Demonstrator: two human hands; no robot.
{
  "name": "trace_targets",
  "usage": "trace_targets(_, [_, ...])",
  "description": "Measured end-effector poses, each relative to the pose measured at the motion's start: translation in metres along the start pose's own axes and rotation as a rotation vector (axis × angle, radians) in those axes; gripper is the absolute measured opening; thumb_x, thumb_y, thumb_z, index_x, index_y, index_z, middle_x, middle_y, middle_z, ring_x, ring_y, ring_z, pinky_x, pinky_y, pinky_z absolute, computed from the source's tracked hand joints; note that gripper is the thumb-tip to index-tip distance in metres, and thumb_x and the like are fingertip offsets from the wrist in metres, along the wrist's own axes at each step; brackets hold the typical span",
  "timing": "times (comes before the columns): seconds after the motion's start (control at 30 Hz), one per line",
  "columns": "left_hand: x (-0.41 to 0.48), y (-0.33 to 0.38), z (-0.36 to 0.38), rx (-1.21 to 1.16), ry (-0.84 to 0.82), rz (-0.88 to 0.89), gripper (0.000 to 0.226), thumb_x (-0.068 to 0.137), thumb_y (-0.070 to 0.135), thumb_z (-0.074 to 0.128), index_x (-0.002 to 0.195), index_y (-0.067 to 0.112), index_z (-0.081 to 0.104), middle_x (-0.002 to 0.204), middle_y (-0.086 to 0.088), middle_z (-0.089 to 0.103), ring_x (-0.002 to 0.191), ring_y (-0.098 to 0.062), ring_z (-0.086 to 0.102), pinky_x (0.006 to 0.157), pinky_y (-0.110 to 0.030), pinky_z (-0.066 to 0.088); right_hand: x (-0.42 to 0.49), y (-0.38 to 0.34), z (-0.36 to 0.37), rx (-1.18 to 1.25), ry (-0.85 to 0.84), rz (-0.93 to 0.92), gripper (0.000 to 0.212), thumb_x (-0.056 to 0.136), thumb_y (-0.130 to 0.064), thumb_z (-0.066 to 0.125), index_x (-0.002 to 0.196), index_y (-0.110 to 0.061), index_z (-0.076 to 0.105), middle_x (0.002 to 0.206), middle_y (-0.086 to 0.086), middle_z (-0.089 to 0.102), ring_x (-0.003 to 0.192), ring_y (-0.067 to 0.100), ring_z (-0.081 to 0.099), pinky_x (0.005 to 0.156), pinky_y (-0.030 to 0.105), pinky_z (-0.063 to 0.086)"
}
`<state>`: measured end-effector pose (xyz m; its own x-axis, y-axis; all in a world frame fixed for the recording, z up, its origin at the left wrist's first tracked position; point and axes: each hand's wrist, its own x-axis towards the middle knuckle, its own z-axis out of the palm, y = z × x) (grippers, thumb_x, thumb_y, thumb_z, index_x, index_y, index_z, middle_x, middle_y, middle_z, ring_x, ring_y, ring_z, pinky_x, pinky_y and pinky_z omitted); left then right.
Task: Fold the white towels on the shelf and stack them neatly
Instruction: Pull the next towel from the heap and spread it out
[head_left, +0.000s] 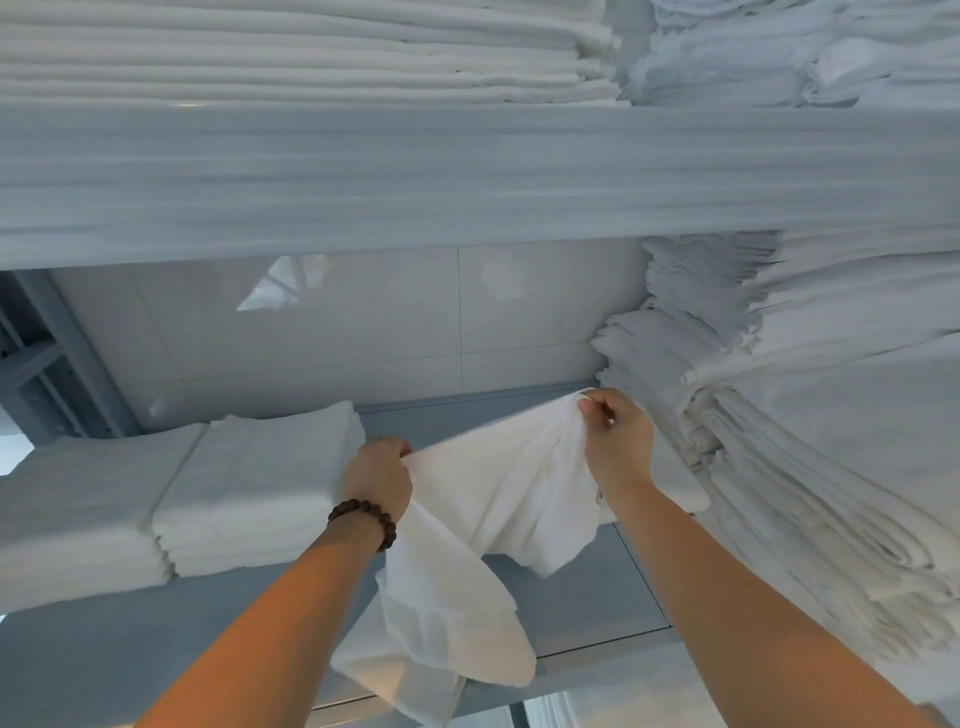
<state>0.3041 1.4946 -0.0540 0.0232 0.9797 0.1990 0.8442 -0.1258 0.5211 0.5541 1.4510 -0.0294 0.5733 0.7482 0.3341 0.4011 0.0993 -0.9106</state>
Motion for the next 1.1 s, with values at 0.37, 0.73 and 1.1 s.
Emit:
trace_targets(0.37, [0.002, 0.009, -0.011, -0.208, 0.055, 0.039, 0.012, 0.09, 0.013, 0.058, 0.079, 0.009, 0.062, 0.075, -0.002, 0.059, 0.07, -0.015, 0.053, 0.064, -0.016, 0.036, 0.003, 0.012, -0.01, -0.152, -0.054, 0.051, 0.01, 0.091, -0.011, 0.057, 0.091, -0.008, 0.066, 0.107, 0.006, 0.065, 0.096, 0.021, 0.058, 0.082, 0.028, 0.041])
trace_targets(0.73, [-0.009, 0.074, -0.011, -0.609, -0.179, 0.278, 0.023, 0.088, 0.02, 0.061, 0.066, 0.025, 0.065, 0.054, 0.019, 0.057, 0.051, 0.004, 0.044, 0.05, -0.007, 0.032, -0.028, -0.023, 0.018, -0.023, -0.736, -0.247, 0.006, 0.087, -0.006, 0.062, 0.09, -0.002, 0.066, 0.103, 0.003, 0.067, 0.099, -0.01, 0.053, 0.088, 0.01, 0.034])
trace_targets(1.1, [-0.008, 0.063, -0.007, -0.14, -0.035, 0.239, 0.024, 0.087, 0.004, 0.049, 0.099, 0.015, 0.067, 0.098, 0.0, 0.068, 0.089, -0.016, 0.059, 0.076, -0.027, 0.047, -0.024, -0.018, 0.011, -0.033, -0.36, -0.204, 0.009, 0.085, -0.007, 0.063, 0.083, -0.013, 0.069, 0.074, -0.017, 0.06, 0.069, -0.007, 0.054, 0.066, 0.002, 0.037])
